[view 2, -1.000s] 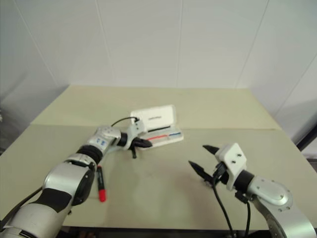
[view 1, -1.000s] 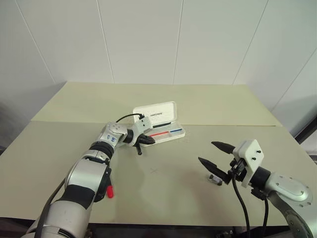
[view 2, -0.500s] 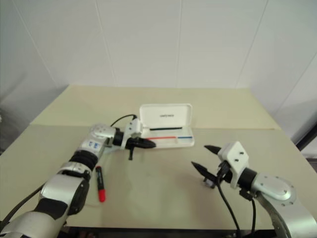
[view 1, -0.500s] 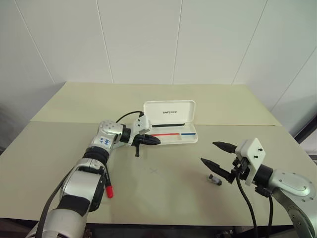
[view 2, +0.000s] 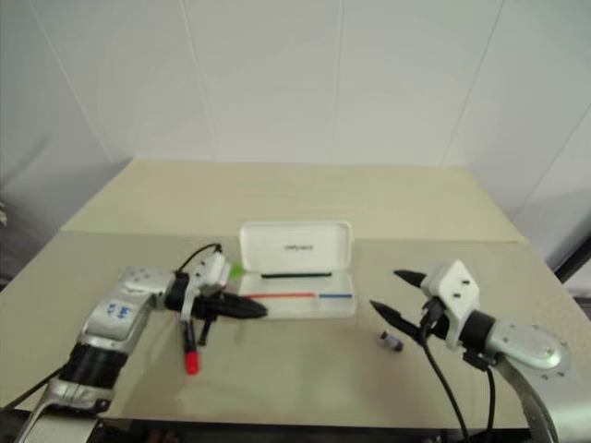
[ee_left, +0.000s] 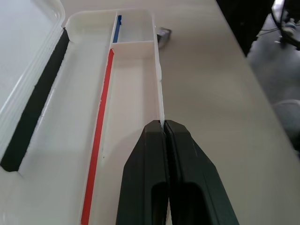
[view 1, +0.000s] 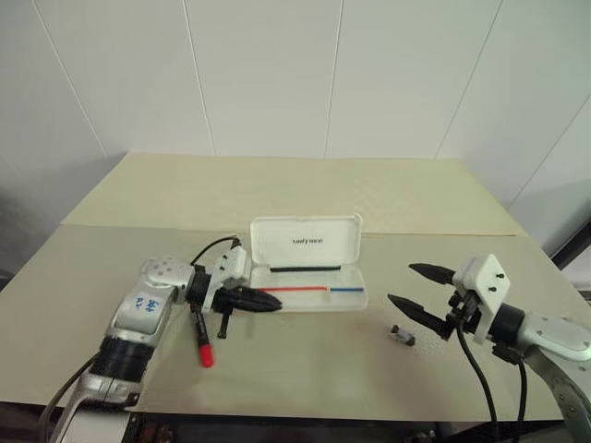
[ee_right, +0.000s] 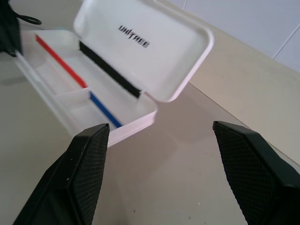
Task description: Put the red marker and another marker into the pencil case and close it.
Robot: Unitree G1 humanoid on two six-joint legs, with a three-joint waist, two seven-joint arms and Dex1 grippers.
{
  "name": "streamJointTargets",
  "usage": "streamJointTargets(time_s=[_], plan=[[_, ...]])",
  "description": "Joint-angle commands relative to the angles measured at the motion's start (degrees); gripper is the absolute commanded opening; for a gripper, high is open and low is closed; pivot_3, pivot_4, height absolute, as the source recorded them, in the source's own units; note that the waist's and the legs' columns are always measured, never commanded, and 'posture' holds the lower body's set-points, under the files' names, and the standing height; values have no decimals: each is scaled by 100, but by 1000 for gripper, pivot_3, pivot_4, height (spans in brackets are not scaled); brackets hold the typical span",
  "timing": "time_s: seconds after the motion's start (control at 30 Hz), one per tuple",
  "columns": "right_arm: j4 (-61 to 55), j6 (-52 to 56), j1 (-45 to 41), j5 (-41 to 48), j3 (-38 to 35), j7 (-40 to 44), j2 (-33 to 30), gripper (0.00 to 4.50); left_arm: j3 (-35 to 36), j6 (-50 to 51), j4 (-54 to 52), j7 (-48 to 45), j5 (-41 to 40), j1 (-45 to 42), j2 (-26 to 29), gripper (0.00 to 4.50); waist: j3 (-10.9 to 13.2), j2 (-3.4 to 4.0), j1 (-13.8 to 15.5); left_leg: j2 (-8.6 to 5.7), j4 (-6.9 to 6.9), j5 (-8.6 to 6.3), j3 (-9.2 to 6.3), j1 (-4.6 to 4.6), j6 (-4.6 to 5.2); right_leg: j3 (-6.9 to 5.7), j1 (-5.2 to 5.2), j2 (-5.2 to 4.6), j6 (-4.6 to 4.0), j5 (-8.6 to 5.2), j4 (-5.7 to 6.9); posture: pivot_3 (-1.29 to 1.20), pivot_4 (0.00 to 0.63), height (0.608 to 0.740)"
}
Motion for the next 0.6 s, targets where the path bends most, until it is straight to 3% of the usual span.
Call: streamJointTargets(time_s=[0.03, 0.2, 0.6], plan=[[-207, -67, 165, 245, -305, 182, -119, 4500, -34, 179, -591, 65, -285, 193, 164, 36, 0, 0, 4, 0, 1, 0, 0, 0, 0, 0, 1, 0, -1, 0, 0, 0, 150, 740], [-438, -215, 775, 862, -661, 775, -99, 4500, -137, -9, -549, 342, -183, 441, 225, 36, 0, 0, 3, 1, 0, 0, 1, 6, 0, -1, 8, 1, -5, -2, -6, 0, 150, 740], [-97, -621, 1588, 963, -1298, 1838, -510, 4500, -407, -766, -132, 730, -3, 620, 231, 36, 0, 1, -4, 2, 2, 0, 9, 9, 0, 0, 11, 1, -7, -4, -15, 0, 150, 740]])
